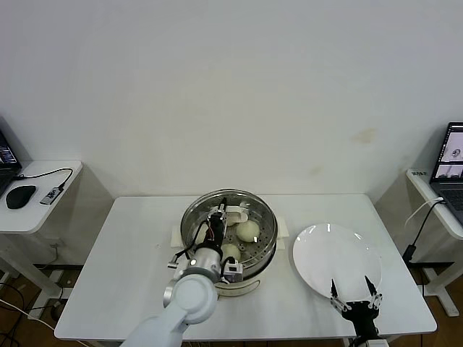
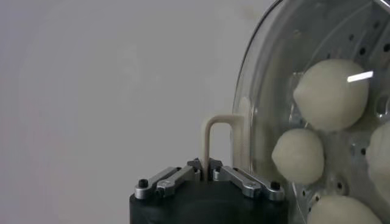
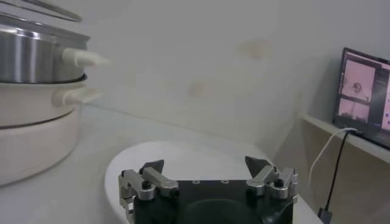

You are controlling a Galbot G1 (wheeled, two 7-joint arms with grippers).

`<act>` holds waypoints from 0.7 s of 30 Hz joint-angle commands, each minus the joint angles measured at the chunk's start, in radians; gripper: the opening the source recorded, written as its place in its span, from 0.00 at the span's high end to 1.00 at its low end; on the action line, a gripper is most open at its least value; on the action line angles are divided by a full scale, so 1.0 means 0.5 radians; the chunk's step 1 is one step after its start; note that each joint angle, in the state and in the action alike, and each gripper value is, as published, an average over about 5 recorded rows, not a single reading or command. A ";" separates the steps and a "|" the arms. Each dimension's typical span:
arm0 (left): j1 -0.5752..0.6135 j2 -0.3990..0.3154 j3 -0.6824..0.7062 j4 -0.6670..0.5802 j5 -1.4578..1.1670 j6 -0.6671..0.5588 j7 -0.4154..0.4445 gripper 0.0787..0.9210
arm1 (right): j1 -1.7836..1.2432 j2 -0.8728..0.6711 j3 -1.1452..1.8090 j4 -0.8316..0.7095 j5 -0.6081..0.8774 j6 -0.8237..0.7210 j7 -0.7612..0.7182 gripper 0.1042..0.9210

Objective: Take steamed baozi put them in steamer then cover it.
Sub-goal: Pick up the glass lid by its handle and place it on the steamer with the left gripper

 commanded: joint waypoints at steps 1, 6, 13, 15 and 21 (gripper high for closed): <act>-0.018 -0.058 0.042 0.075 0.057 -0.009 -0.005 0.93 | -0.001 -0.004 0.006 -0.005 -0.001 0.007 0.004 0.12; -0.007 -0.063 0.030 0.098 0.077 -0.021 -0.018 0.93 | -0.001 -0.010 0.009 -0.008 0.001 0.012 -0.001 0.12; 0.001 -0.054 0.003 0.105 0.075 -0.025 -0.026 0.93 | 0.000 -0.013 0.008 -0.015 0.000 0.015 -0.005 0.12; 0.003 -0.053 0.001 0.104 0.071 -0.024 -0.025 0.93 | 0.001 -0.013 0.006 -0.015 -0.002 0.015 -0.006 0.12; 0.021 -0.051 0.003 0.086 0.066 -0.023 -0.019 0.93 | 0.000 -0.011 -0.001 -0.012 -0.006 0.015 -0.008 0.12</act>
